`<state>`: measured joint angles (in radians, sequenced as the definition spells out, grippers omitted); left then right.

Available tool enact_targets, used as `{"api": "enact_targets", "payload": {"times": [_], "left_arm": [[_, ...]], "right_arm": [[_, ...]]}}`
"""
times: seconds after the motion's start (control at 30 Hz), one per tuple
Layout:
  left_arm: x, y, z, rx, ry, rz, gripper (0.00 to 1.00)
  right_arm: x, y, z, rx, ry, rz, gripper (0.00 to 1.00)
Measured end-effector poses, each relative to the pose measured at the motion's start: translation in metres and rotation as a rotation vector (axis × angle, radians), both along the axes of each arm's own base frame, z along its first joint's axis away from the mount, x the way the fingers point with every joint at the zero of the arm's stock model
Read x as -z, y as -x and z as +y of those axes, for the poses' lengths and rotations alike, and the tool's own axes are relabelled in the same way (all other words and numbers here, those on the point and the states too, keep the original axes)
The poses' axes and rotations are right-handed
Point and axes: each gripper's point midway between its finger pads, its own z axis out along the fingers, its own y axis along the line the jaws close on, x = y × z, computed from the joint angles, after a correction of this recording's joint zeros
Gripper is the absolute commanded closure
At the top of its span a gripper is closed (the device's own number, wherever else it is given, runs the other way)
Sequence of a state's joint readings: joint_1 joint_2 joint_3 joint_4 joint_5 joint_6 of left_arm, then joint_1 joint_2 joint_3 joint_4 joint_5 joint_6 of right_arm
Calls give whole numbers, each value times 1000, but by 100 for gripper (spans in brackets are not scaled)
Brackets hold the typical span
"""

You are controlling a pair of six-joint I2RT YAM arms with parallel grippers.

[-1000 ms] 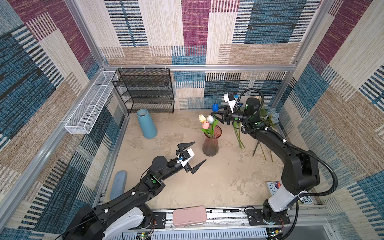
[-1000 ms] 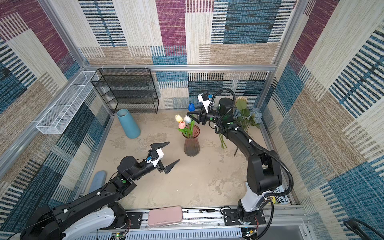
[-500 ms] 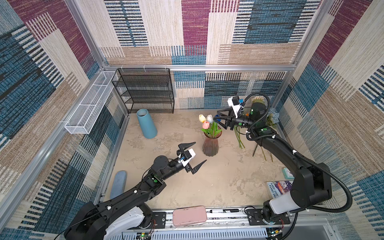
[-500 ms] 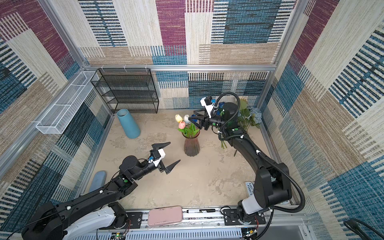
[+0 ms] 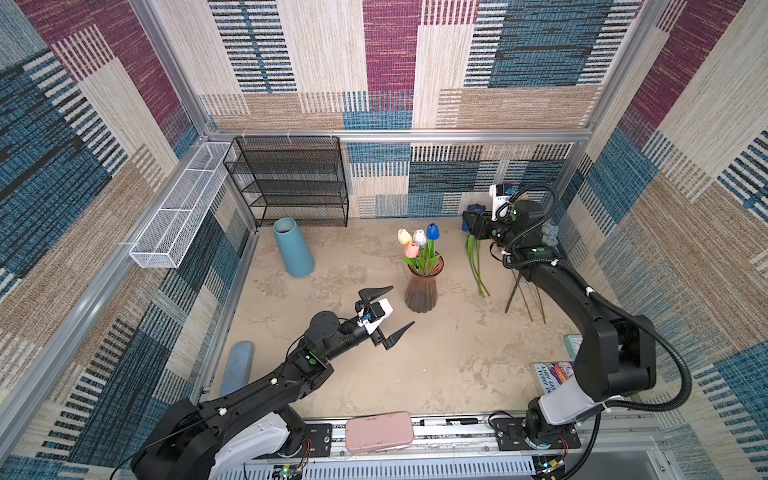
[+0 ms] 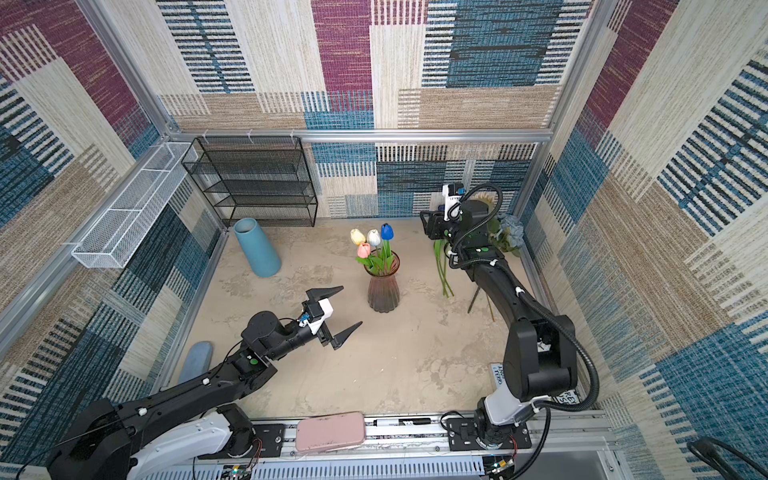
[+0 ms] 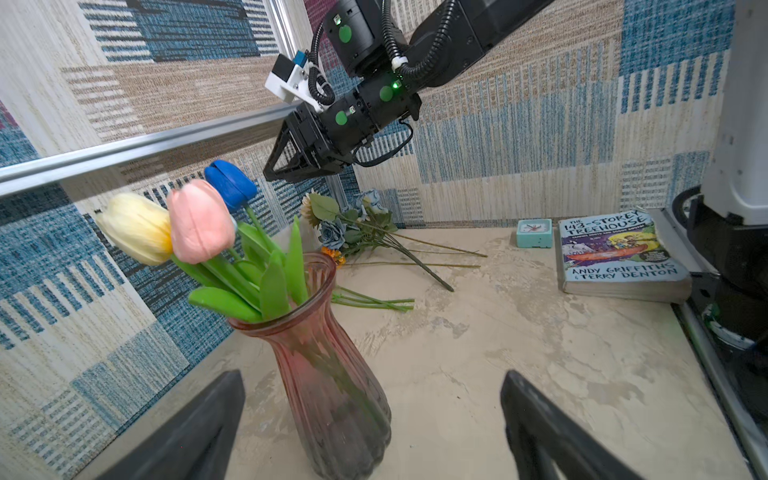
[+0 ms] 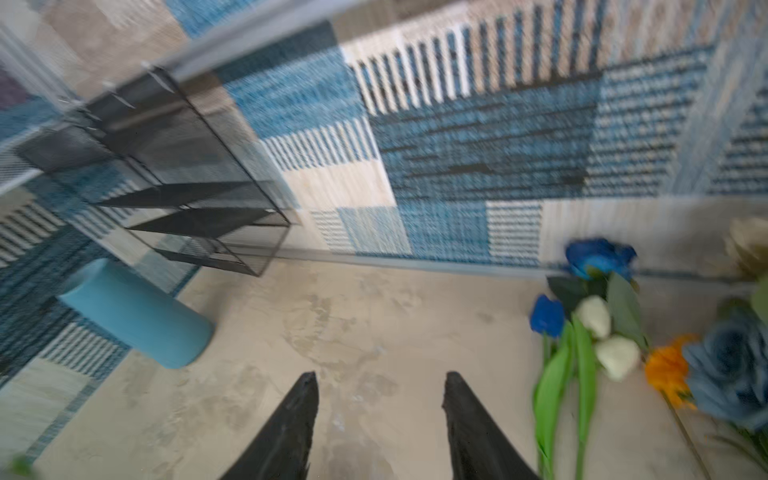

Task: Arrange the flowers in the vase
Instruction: 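Move the open right gripper back to the flower pile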

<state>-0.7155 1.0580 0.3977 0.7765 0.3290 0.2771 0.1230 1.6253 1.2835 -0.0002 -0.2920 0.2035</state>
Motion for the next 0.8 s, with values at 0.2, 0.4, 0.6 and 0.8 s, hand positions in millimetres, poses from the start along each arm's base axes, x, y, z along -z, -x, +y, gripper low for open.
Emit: {"api": "enact_targets", "payload": {"times": [0.2,0.4,0.6,0.8], "left_arm": [[27,-6,-5,-1,-49,48,2],[36,-8,-7,-1,-58,61,2],[41,-8,-5,-8,-61,67,2],[43,-9,-6,-8,-62,68,2]], "right_arm": [[87,-29,-32,131,123,241,70],[142,-43,-48,181,190,394,73],[172,-48,-62,206,208,472,74],[203,-48,-61,193,228,541,75]]}}
